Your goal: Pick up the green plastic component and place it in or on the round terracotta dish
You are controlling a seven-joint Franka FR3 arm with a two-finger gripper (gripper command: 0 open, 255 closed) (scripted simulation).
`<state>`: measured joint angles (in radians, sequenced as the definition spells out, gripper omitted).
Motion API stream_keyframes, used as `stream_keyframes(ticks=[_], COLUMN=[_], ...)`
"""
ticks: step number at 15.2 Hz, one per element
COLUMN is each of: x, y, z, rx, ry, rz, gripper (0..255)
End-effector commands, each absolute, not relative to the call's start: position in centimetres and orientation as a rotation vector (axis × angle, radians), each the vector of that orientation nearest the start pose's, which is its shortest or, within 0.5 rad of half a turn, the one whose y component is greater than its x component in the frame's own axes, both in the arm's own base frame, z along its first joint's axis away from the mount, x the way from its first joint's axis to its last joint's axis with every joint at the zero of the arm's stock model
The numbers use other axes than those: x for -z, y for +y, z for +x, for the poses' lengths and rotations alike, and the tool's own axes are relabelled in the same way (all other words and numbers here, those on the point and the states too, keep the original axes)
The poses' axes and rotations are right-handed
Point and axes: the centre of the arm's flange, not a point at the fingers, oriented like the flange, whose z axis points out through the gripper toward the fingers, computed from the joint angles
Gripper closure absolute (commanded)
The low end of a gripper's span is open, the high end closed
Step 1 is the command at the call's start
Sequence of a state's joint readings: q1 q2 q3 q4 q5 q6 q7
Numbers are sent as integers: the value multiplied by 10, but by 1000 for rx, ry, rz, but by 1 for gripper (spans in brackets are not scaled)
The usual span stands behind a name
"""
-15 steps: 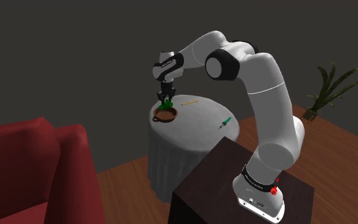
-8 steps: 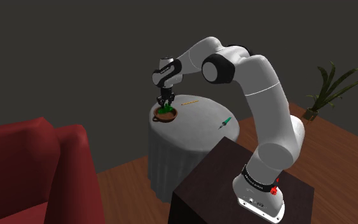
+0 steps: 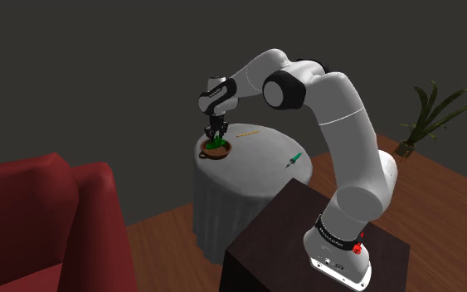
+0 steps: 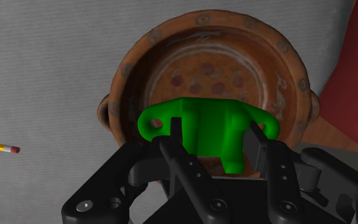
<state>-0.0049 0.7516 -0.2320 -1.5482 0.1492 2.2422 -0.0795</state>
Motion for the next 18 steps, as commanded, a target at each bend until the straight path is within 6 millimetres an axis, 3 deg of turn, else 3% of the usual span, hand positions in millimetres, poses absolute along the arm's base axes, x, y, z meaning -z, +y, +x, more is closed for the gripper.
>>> stream_keyframes(ticks=[1,6,10,18], x=[-212,-212,-262,-262], y=[-137,-137,-136,-136], z=[688,688,690,690], rx=[-65,-65,-65,-65], ry=[309,309,309,309], rz=[-3164,-3164,-3164,-3164], gripper=[0,0,0,0])
